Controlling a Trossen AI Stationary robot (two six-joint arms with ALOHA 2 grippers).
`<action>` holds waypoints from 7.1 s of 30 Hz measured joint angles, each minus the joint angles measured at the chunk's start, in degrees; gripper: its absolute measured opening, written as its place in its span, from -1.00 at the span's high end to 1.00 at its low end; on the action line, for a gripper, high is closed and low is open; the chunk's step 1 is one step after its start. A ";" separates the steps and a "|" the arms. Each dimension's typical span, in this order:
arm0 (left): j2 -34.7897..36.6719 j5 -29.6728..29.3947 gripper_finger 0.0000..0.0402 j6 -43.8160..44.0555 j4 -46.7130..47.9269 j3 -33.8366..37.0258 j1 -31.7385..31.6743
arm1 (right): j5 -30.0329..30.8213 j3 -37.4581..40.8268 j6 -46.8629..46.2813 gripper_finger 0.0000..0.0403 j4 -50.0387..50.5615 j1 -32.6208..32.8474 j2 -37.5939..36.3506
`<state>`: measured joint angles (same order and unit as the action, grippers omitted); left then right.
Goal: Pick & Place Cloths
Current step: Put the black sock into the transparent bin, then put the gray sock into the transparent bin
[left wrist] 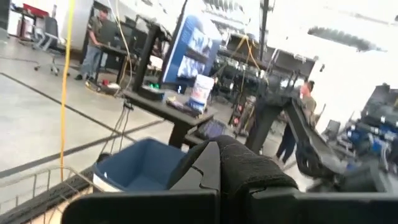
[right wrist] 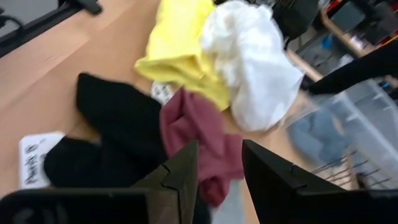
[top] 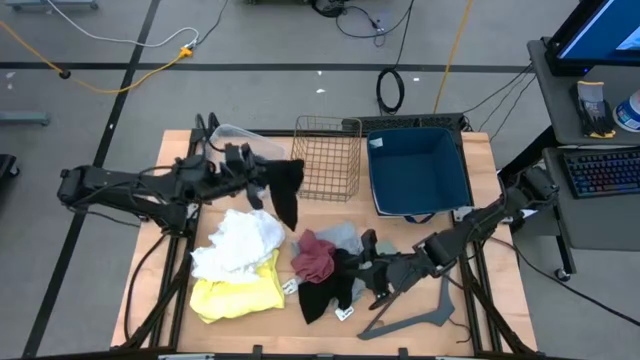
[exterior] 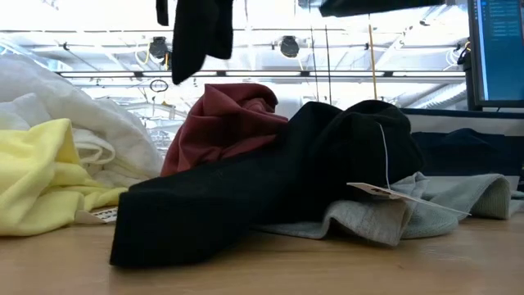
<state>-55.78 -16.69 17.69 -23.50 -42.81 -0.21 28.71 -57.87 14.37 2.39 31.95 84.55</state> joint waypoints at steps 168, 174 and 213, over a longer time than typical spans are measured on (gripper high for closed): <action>-2.14 2.64 -0.47 15.15 53.09 -0.02 -33.31 | -0.48 0.00 -37.70 0.42 26.56 17.16 0.02; 3.49 6.38 -0.47 15.14 49.96 -0.02 -32.42 | -0.46 0.02 -37.70 0.42 26.54 17.16 0.02; 0.34 1.53 -0.46 0.40 26.31 -0.04 12.55 | -0.46 0.02 -31.21 0.42 27.41 9.26 0.02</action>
<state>-55.44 -15.16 18.10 2.81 -42.85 12.34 28.25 -57.84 -16.84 29.80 41.20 84.58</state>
